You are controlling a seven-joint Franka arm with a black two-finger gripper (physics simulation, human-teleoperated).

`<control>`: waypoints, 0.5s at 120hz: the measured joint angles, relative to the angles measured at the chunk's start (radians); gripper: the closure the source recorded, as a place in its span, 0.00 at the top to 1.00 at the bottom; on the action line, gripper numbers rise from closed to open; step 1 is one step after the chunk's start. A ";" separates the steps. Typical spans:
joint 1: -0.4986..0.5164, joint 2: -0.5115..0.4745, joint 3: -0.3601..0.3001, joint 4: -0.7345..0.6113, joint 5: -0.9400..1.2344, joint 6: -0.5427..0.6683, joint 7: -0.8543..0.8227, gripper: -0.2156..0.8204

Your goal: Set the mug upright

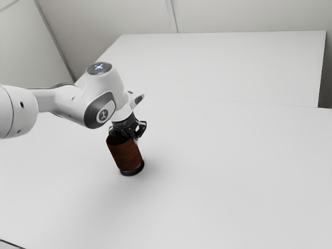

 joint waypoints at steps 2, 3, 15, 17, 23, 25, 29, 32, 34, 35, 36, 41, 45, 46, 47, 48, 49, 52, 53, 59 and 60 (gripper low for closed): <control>0.001 0.003 -0.001 0.000 0.000 -0.001 -0.007 0.03; 0.002 0.005 -0.002 0.000 0.000 -0.001 -0.011 0.03; -0.001 0.020 -0.007 0.000 0.001 -0.003 -0.051 0.03; -0.004 0.023 -0.008 0.000 0.002 -0.003 -0.057 0.03; -0.013 0.033 -0.008 0.000 0.001 -0.004 -0.074 0.03; -0.017 0.037 -0.009 0.000 0.001 -0.004 -0.080 0.03; -0.026 0.042 -0.009 0.000 0.001 -0.004 -0.091 0.03; -0.033 0.045 -0.009 0.000 0.001 -0.004 -0.098 0.03; -0.037 0.047 -0.009 0.000 0.001 -0.005 -0.103 0.03; -0.039 0.049 -0.009 0.000 0.001 -0.005 -0.106 0.03; -0.041 0.050 -0.009 0.000 0.001 -0.005 -0.108 0.03; -0.048 0.054 -0.009 0.000 0.001 -0.005 -0.120 0.03; -0.050 0.055 -0.009 0.001 0.001 -0.005 -0.128 0.05; -0.050 0.055 -0.009 0.001 0.001 -0.005 -0.130 0.06; -0.050 0.055 -0.010 0.002 0.000 -0.005 -0.131 0.08; -0.050 0.055 -0.010 0.002 -0.001 -0.005 -0.132 0.10; -0.050 0.055 -0.010 0.003 -0.001 -0.005 -0.133 0.12; -0.049 0.056 -0.010 0.005 -0.003 -0.005 -0.136 0.17; -0.049 0.056 -0.010 0.006 -0.004 -0.005 -0.137 0.19; -0.047 0.057 -0.011 0.011 -0.007 -0.005 -0.143 0.30; -0.047 0.057 -0.011 0.011 -0.007 -0.004 -0.144 0.32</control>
